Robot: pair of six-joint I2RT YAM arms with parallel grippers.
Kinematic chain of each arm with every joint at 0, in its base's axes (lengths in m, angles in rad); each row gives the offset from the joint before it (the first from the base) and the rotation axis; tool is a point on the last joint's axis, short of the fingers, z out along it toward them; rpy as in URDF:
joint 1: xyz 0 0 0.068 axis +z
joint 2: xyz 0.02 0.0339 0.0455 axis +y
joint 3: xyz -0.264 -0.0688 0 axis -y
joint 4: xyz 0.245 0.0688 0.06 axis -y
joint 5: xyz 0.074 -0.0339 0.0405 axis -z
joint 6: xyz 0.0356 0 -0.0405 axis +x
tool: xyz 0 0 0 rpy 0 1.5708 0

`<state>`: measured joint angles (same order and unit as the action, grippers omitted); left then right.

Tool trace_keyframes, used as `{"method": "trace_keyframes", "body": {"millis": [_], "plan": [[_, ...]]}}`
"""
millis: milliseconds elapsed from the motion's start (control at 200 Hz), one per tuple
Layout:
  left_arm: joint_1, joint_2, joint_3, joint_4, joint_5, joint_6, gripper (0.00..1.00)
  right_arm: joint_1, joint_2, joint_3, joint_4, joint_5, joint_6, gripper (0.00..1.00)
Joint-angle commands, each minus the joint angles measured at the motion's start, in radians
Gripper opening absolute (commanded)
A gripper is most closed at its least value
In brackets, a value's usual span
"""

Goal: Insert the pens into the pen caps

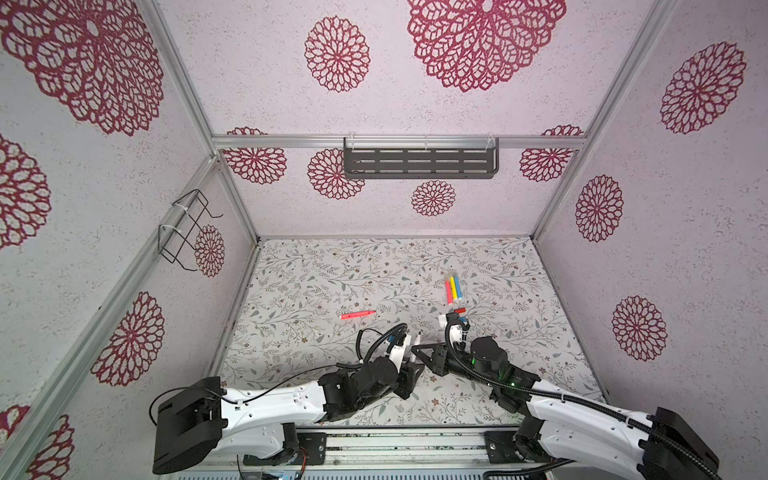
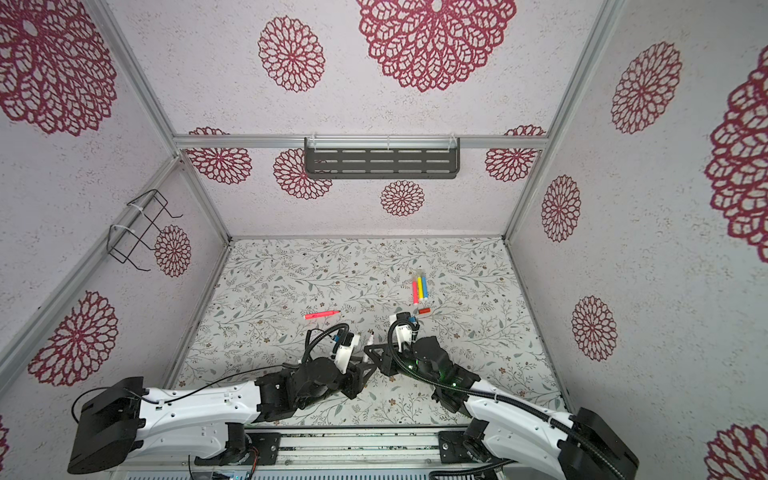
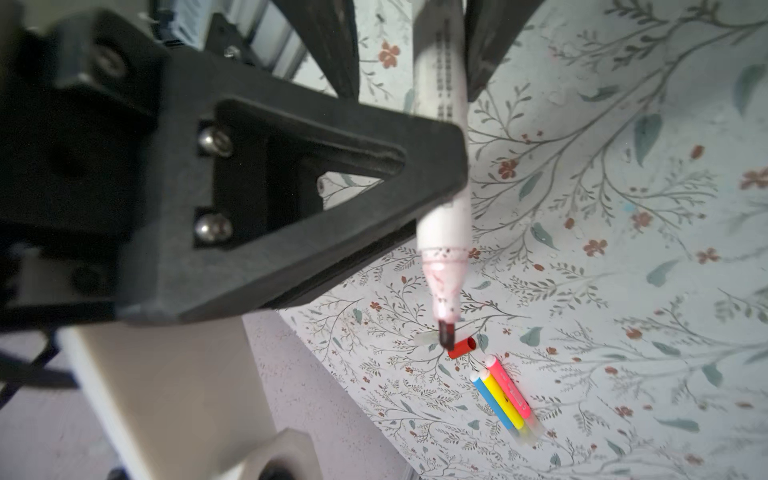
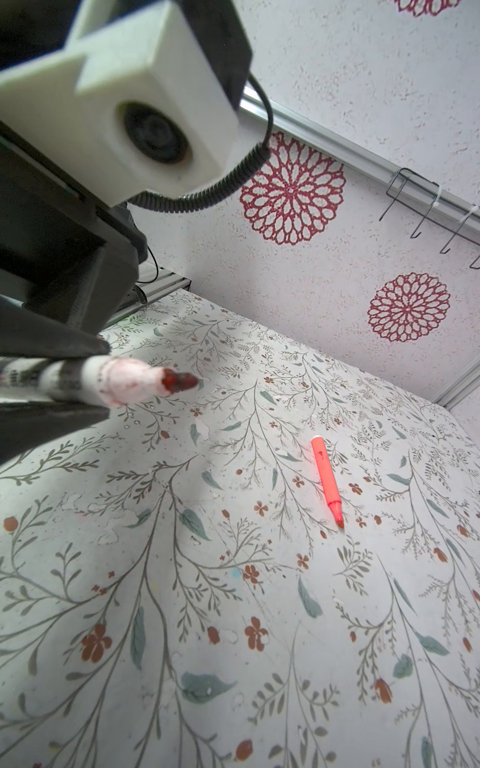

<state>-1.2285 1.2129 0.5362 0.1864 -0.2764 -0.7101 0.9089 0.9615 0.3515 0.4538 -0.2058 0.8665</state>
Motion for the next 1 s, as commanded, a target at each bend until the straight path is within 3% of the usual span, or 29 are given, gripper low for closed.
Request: {"method": "trace_keyframes", "body": {"millis": [0,220,465,625,805,921,996], "plan": [[-0.008,0.0,-0.017,0.029,-0.01,0.008,0.22,0.029,0.014,0.039,0.047,0.048,0.014,0.06],[-0.002,-0.039,-0.083,0.105,-0.006,-0.011,0.07,0.092,-0.006,0.028,0.02,0.157,0.021,0.06],[0.016,-0.009,-0.098,0.183,0.054,-0.015,0.0,0.11,-0.085,-0.009,-0.018,0.239,0.033,0.06],[0.057,0.022,-0.085,0.189,0.122,-0.023,0.0,0.111,-0.168,-0.034,-0.086,0.3,0.01,0.27],[0.103,-0.025,-0.085,0.143,0.149,-0.015,0.0,0.082,-0.266,-0.004,-0.286,0.467,-0.037,0.65],[0.115,-0.091,-0.065,0.058,0.112,0.041,0.0,0.014,-0.31,0.049,-0.467,0.568,-0.058,0.71],[0.141,-0.129,-0.064,0.027,0.118,0.059,0.0,-0.055,-0.335,0.051,-0.494,0.541,-0.068,0.72]]}}
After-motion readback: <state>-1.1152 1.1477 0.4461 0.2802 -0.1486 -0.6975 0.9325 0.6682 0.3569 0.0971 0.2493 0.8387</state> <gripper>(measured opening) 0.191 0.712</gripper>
